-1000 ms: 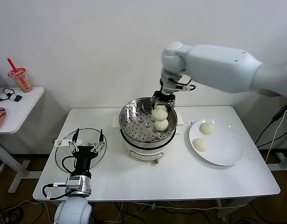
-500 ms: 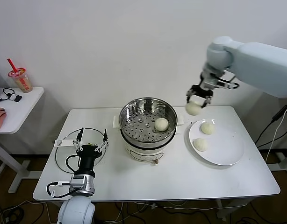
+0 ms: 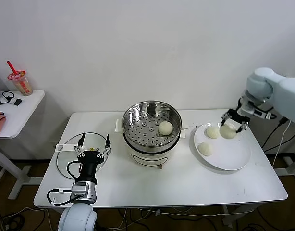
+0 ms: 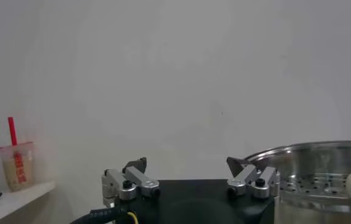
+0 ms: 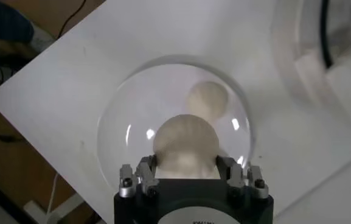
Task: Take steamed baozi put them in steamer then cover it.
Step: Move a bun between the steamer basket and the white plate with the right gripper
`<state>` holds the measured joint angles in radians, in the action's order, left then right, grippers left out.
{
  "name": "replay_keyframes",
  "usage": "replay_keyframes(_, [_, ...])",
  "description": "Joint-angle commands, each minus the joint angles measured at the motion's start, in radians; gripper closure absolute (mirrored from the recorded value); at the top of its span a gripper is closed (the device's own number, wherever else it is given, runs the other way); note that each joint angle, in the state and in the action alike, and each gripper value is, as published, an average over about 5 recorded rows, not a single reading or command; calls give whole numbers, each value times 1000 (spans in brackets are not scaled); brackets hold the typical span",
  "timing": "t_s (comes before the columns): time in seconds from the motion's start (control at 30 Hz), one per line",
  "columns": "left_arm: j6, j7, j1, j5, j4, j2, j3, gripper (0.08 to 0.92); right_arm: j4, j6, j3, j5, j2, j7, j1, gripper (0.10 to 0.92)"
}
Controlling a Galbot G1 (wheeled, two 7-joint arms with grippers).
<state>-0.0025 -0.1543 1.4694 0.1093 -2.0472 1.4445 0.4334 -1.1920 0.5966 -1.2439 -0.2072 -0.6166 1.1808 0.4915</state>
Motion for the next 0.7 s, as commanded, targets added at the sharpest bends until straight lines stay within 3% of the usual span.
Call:
replay_keyframes(0.03, [-1, 0, 5, 10, -1, 2, 0, 177, 55, 7, 207, -141, 50, 4, -271, 370])
replay_keyframes(0.7, [-15, 0, 30, 15, 12, 1, 18, 177, 171, 31, 346, -268, -72, 4, -466, 364])
